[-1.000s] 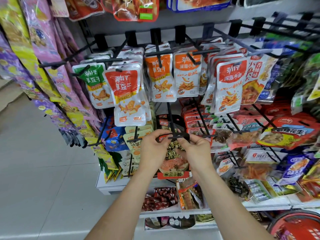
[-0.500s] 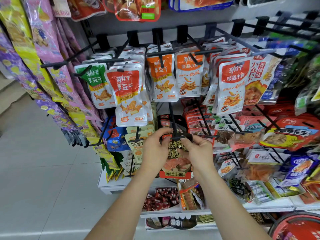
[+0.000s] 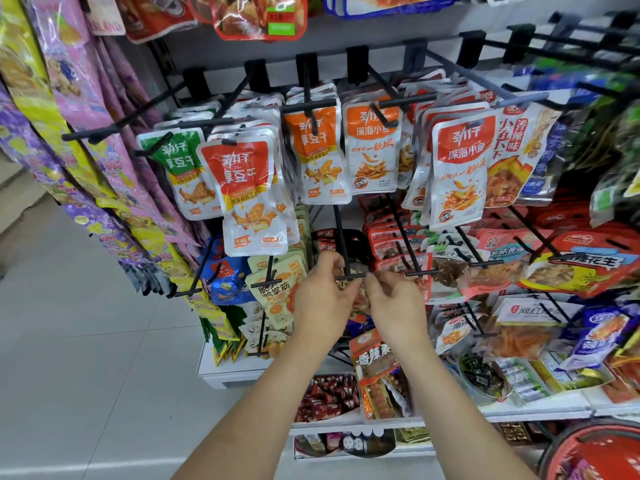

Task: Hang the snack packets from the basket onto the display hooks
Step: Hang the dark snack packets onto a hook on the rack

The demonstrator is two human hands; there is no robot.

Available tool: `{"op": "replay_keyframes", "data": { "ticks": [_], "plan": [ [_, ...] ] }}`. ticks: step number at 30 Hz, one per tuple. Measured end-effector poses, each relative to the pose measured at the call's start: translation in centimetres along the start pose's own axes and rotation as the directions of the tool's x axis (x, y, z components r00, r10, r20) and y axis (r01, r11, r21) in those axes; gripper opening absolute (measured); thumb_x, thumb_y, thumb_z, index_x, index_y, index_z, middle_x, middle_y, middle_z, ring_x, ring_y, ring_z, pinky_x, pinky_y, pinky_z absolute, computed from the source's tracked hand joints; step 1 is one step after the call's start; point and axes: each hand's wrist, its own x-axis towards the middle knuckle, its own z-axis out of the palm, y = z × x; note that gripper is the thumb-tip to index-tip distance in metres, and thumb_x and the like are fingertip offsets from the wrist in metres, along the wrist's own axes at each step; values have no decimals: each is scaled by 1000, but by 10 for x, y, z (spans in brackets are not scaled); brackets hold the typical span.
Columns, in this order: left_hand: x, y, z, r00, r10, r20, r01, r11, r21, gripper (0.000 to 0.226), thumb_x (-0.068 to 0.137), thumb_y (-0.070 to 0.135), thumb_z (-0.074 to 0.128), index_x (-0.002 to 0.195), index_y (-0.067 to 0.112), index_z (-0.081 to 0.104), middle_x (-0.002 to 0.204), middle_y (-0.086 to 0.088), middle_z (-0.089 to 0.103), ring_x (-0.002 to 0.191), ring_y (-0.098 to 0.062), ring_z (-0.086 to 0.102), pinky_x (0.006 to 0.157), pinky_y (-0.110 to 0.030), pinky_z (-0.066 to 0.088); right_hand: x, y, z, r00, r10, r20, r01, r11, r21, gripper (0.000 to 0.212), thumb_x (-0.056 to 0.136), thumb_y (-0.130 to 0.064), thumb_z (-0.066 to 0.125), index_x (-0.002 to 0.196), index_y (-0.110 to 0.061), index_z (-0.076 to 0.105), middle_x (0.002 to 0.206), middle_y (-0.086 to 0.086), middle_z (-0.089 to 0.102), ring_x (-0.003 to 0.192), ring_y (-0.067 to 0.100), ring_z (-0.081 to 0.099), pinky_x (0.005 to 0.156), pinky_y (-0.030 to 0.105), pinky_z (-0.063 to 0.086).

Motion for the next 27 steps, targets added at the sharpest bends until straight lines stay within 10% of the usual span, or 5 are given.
{"op": "replay_keyframes", "data": {
  "ticks": [8, 14, 18, 24, 27],
  "plan": [
    [22, 8, 18, 988, -152, 21, 154, 984, -92, 15, 89, 23, 63, 102, 25, 56, 83, 9, 65, 79, -17, 64, 62, -28, 45, -13, 7, -4, 985, -148, 84, 139, 985, 100, 40, 93, 3, 44, 126, -15, 60, 118, -6, 64, 109, 5, 58, 93, 9, 42],
    [15, 1, 6, 972, -171, 163, 200, 964, -178, 69, 84, -5, 59, 141, 29, 42, 113, 11, 62, 102, -6, 59, 81, -5, 42, 5, 10, 13, 967, -111, 230, 45, 961, 274, 55, 98, 3, 39, 137, -36, 42, 131, -21, 49, 118, -12, 48, 111, 33, 39],
    [10, -5, -1, 955, -180, 237, 217, 966, -139, 77, 87, -8, 53, 150, 29, 28, 141, 0, 51, 130, -14, 47, 108, -27, 39, 22, 8, 21, 955, -66, 289, -41, 937, 347, 74, 89, 17, 34, 145, -32, 35, 146, -4, 43, 130, 10, 47, 112, 44, 38],
    [20, -6, -2, 911, -235, 338, 251, 968, -6, 84, 83, -6, 52, 152, 32, 21, 149, 2, 42, 134, -18, 42, 110, -30, 36, 41, 7, 24, 928, -38, 372, -84, 948, 308, 82, 89, 17, 42, 153, -29, 16, 113, -21, 52, 106, -3, 55, 103, 33, 45],
    [19, -2, -2, 904, -247, 349, 244, 968, 52, 77, 85, -4, 50, 151, 28, 25, 146, -1, 45, 133, -21, 44, 107, -27, 35, 40, 12, 18, 895, -30, 446, -66, 978, 200, 79, 90, 0, 45, 153, -35, 14, 132, -7, 52, 122, 11, 52, 111, 42, 39]
  ]
}}
